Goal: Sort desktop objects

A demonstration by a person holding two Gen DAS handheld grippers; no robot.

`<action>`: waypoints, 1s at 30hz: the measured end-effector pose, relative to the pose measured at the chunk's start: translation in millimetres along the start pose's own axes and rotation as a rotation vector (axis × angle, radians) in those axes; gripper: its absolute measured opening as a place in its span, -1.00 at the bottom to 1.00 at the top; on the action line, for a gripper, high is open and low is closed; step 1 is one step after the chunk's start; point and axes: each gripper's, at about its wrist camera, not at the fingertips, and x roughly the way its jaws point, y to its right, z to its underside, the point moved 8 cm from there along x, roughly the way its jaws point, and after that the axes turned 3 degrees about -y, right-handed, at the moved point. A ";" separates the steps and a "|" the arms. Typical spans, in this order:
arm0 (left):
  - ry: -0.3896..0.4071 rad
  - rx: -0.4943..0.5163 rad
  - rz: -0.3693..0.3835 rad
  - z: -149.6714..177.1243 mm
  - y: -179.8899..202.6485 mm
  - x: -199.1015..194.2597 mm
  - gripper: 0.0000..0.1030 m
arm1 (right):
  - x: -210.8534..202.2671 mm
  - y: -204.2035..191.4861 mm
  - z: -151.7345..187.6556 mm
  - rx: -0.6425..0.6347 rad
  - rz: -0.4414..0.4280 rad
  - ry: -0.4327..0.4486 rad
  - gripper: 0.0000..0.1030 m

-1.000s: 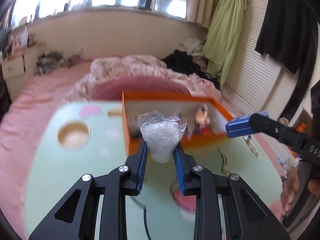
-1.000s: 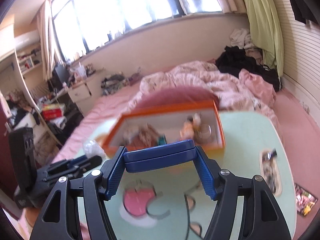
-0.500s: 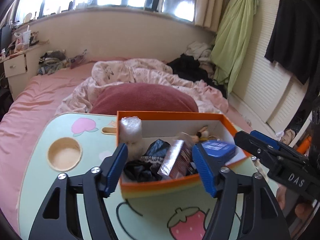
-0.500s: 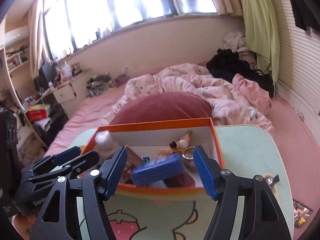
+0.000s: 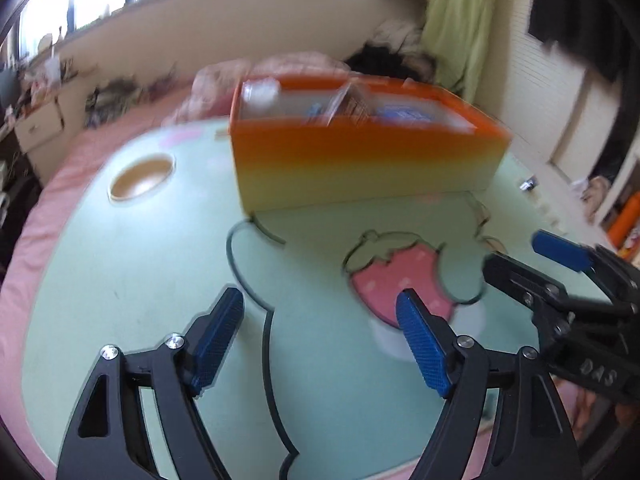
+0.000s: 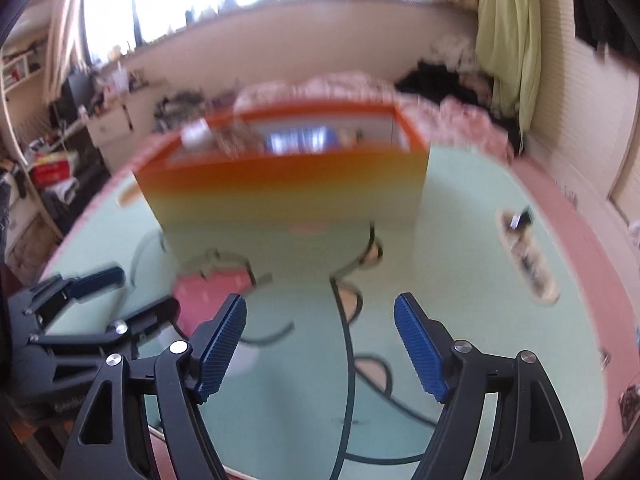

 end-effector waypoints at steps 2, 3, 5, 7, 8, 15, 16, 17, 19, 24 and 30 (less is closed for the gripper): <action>0.008 -0.004 -0.049 1.2 -5.4 1.4 0.64 | 5.4 -0.2 6.5 -0.023 0.035 -0.003 0.96; 0.017 -0.011 -0.055 2.6 -7.4 1.6 0.73 | 8.2 -0.1 9.0 -0.031 0.051 -0.013 1.00; 0.017 -0.040 -0.069 3.4 -16.6 4.8 0.90 | 8.9 -0.1 9.3 -0.042 0.056 -0.011 1.00; 0.010 -0.046 -0.077 3.6 -20.7 5.4 0.95 | 9.2 0.7 9.8 -0.041 0.054 -0.006 1.00; 0.009 -0.045 -0.082 3.8 -21.2 5.1 0.95 | 9.3 1.9 9.6 -0.040 0.054 -0.003 1.00; 0.020 -0.037 -0.072 4.8 -24.1 6.5 0.99 | 7.9 1.3 7.9 -0.041 0.056 0.003 1.00; 0.017 -0.035 -0.070 4.0 -23.8 6.6 0.99 | 7.7 1.0 8.6 -0.041 0.056 0.003 1.00; 0.016 -0.033 -0.069 3.8 -23.3 7.0 0.99 | 7.0 0.7 8.6 -0.042 0.056 0.004 1.00; 0.018 -0.031 -0.067 3.7 -22.7 6.9 0.99 | 7.0 0.1 8.4 -0.043 0.056 0.005 1.00; 0.021 -0.020 -0.057 4.7 -23.7 7.1 0.99 | 6.5 -1.5 8.9 -0.044 0.056 0.006 1.00; 0.032 -0.014 -0.053 6.5 -21.0 5.1 0.99 | 6.1 -1.9 8.8 -0.045 0.054 0.007 1.00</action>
